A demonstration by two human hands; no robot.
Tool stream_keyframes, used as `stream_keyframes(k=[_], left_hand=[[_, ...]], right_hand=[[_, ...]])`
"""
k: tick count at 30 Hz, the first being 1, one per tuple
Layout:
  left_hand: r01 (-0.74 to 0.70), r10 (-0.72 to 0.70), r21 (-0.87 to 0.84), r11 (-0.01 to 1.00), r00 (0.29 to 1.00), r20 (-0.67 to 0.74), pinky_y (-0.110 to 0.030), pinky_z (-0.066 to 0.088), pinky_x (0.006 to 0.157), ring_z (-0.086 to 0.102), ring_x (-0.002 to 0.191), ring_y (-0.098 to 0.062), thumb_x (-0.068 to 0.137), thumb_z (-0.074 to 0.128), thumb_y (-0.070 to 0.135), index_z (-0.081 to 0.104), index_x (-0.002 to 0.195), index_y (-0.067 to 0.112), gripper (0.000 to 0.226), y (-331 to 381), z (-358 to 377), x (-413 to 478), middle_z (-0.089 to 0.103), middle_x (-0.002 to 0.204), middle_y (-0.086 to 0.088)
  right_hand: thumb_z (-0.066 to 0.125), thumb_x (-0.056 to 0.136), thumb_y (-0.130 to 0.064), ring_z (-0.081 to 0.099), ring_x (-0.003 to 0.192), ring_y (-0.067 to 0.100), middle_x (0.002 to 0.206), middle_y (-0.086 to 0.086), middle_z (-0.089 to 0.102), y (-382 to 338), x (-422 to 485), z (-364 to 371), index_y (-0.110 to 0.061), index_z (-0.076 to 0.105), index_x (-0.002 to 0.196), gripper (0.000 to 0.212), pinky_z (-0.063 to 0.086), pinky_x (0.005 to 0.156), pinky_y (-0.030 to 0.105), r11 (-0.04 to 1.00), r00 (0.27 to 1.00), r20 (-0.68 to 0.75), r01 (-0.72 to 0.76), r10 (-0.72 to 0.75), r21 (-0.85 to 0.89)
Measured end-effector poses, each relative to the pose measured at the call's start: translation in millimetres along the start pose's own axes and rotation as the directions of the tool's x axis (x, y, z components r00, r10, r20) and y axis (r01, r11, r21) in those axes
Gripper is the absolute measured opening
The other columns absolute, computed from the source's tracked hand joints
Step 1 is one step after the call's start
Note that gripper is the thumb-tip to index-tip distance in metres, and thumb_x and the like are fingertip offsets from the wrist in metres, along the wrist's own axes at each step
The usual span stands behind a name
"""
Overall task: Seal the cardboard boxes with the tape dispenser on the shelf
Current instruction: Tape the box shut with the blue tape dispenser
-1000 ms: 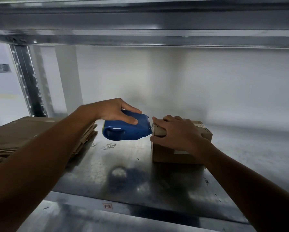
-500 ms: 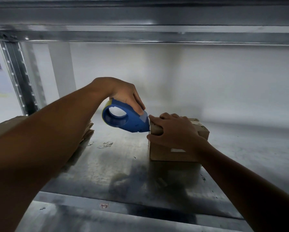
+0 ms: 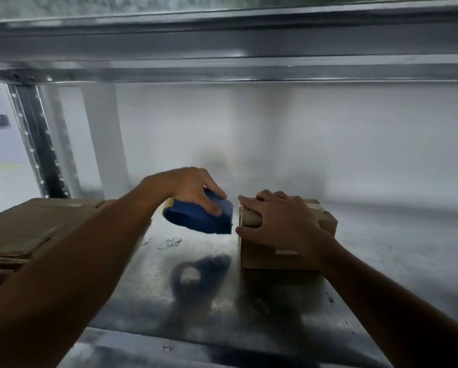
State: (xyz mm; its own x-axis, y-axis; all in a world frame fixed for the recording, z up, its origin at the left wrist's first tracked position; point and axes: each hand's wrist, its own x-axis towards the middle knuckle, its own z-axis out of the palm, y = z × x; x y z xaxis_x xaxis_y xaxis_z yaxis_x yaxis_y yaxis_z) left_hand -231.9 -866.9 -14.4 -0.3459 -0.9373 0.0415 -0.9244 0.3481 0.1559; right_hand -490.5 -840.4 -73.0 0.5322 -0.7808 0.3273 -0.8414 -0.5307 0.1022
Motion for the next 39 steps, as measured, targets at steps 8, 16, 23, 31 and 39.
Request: stream_keyframes(k=[8,16,23,31,39], left_hand=[[0.065,-0.05,0.03,0.997,0.933,-0.357,-0.028,0.046,0.085,0.061,0.1,-0.008,0.072,0.067,0.08,0.06,0.13,0.056,0.064,-9,21,-7,0.068,0.127,0.021],[0.162,-0.024,0.115,0.98,0.673,-0.739,-0.028,0.041,0.066,0.07,0.081,-0.026,0.082,0.064,0.073,0.055,0.142,0.042,0.068,0,70,-7,0.076,0.096,-0.003],[0.012,0.175,0.197,0.98,0.412,-0.894,-0.023,0.041,0.054,0.063,0.05,-0.024,0.079,0.067,0.061,0.068,0.132,0.021,0.066,28,81,-9,0.069,0.063,-0.003],[-0.044,0.236,0.238,0.97,0.389,-0.891,-0.024,0.043,0.055,0.065,0.053,-0.023,0.083,0.052,0.071,0.066,0.135,0.022,0.074,27,91,-13,0.072,0.069,-0.002],[-0.089,0.133,0.104,0.991,0.436,-0.89,-0.032,0.055,0.059,0.067,0.058,-0.024,0.081,0.054,0.071,0.066,0.136,0.018,0.077,13,91,-27,0.074,0.073,-0.003]], right_hand=[[0.027,0.081,-0.088,0.052,0.123,0.022,0.144,-0.009,0.051,0,0,2,-0.045,0.025,0.152,0.084,0.044,0.1,0.046,1.0,1.0,-0.006,0.008,-0.008,-0.021],[0.021,0.081,-0.088,0.024,0.152,0.015,0.166,-0.014,0.025,28,-13,-17,-0.042,0.01,0.16,0.092,-0.005,0.122,0.062,0.99,0.982,0.139,0.137,-0.13,-0.041],[0.027,0.083,-0.068,0.012,0.155,0.023,0.169,-0.009,0.012,39,-41,-15,-0.053,0.009,0.156,0.077,0.009,0.123,0.059,0.995,0.986,0.165,-0.039,0.024,0.089],[0.041,0.095,-0.06,0.019,0.119,-0.031,0.153,-0.017,0.047,56,-48,-2,-0.046,0.044,0.148,0.055,0.018,0.11,0.019,0.94,0.993,-0.093,0.098,-0.071,0.328],[0.043,0.097,-0.068,0.027,0.126,-0.031,0.141,-0.019,0.057,64,-26,21,-0.04,0.058,0.138,0.052,0.012,0.109,0.006,0.899,0.932,-0.348,0.239,-0.105,0.368]])
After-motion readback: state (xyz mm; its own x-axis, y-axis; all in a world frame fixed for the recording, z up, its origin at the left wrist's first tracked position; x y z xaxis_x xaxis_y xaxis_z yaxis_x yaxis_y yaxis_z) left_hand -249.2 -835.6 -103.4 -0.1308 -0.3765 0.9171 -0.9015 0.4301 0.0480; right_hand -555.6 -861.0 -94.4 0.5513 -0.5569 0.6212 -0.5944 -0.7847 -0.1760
